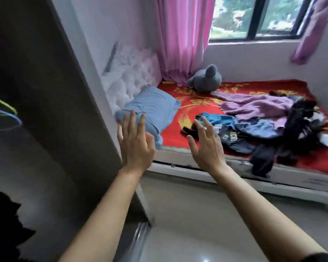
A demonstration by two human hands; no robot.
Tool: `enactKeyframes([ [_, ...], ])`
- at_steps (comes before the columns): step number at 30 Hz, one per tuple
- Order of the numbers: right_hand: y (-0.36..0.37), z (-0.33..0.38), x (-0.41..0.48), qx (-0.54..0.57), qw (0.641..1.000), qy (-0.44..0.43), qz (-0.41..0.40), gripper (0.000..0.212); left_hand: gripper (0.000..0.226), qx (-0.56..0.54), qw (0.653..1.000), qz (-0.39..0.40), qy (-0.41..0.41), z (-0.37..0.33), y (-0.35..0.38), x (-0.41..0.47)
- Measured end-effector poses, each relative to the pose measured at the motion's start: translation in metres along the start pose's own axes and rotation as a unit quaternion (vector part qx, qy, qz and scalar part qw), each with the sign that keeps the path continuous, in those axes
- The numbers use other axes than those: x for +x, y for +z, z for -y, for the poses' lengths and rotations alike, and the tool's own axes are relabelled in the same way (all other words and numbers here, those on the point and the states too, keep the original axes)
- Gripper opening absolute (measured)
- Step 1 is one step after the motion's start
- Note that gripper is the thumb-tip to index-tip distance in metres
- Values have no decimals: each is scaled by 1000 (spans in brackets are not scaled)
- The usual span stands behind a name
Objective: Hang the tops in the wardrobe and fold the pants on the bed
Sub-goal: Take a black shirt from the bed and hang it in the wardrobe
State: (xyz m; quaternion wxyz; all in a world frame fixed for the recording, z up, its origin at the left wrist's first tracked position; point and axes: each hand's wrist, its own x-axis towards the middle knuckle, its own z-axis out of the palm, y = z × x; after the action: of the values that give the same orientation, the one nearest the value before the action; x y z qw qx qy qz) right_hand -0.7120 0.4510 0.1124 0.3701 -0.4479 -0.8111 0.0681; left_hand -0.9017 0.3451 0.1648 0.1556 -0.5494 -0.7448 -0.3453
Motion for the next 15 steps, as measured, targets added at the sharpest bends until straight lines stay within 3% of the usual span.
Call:
enactKeyframes([
  [8,-61,-237,-22,-70,980,183,39,67,69,-14,968,245,56,-160,203,16],
  [15,-66,-364,5,-70,952,291,64,68,70,-19,948,307,87,-231,333,60],
])
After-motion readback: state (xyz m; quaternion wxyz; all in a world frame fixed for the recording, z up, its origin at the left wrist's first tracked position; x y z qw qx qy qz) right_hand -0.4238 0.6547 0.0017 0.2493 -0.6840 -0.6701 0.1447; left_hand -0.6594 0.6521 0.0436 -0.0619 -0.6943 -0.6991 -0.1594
